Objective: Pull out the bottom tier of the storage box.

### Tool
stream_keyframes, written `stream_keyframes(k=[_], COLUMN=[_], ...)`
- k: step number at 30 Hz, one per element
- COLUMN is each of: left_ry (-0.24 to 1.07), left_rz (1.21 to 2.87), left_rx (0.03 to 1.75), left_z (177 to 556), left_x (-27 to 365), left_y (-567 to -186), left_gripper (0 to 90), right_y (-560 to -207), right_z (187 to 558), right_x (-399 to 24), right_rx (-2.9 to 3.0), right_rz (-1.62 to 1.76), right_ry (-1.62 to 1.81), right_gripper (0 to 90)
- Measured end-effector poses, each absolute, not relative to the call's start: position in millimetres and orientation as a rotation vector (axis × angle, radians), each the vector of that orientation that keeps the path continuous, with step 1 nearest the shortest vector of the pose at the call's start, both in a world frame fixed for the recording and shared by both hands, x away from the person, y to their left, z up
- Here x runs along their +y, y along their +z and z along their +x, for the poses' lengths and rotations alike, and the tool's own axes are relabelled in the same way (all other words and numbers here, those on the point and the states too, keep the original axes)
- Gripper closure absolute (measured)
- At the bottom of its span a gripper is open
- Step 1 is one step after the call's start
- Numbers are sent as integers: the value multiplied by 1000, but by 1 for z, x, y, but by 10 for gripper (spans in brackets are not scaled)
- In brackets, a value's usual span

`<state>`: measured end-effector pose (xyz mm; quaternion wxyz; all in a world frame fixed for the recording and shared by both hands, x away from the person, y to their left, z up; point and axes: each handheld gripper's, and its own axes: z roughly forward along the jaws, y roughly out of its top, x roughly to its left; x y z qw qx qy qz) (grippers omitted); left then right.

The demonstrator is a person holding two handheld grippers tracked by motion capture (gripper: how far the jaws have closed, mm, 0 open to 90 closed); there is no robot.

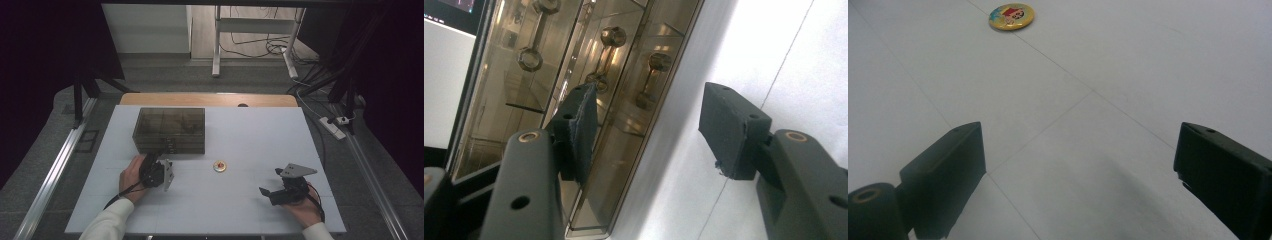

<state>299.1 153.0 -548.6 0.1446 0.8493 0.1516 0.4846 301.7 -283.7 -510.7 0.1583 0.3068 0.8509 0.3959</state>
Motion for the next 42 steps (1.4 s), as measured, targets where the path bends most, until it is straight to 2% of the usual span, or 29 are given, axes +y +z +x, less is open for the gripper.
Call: stream_keyframes(k=[42], left_ry=[1452], left_rz=[2476], left_rx=[384], left_z=[308], left_x=[147], left_y=[-556], left_gripper=[509], right_y=[-512], right_z=[302], right_x=[-282], right_rx=[2437], right_rz=[876], right_ry=[1125], right_gripper=[65])
